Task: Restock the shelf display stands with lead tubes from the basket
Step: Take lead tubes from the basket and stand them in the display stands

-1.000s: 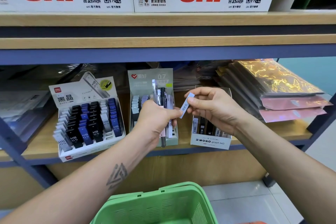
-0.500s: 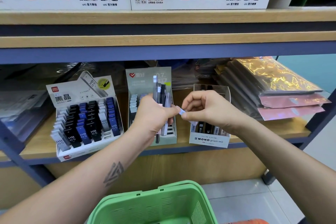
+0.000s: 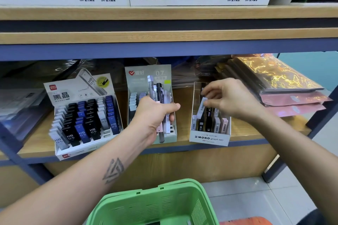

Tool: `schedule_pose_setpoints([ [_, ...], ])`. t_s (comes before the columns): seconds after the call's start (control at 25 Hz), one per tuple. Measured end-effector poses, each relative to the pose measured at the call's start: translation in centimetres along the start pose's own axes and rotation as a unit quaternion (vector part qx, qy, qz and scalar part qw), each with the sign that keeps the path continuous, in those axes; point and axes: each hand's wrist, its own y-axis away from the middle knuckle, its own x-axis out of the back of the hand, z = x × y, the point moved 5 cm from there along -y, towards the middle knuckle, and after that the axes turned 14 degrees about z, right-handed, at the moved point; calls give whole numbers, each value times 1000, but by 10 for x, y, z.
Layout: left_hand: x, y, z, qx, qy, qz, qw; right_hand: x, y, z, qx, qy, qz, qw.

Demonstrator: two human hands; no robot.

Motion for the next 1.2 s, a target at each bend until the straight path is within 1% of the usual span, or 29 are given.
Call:
schedule_pose_setpoints([
  [0.12, 1, 3, 0, 5, 6, -1, 1000, -22, 11, 0, 10, 45, -3, 999],
  [0.36, 1, 11, -1, 19, 19, -24, 999, -44, 19, 8, 4, 78, 4, 997],
  [0.48, 0, 16, -3, 25, 16, -39, 999, -54, 23, 8, 23, 102, 0, 995],
  [0.68, -1, 19, -5, 34, 15, -53, 998, -71, 27, 14, 18, 154, -19, 988],
  [0.8, -1, 20, -5, 43, 17, -57, 997, -74, 27, 16, 30, 174, -33, 984],
  [1.04, 1, 24, -10, 77, 15, -69, 995, -65, 23, 13, 15, 149, -51, 987],
  [1.16, 0, 29, -12, 103, 22, -97, 990, -55, 22, 7, 23, 141, -19, 990],
  [1.2, -1, 32, -13, 113, 26, -111, 987, -51, 21, 2, 19, 112, -3, 993],
])
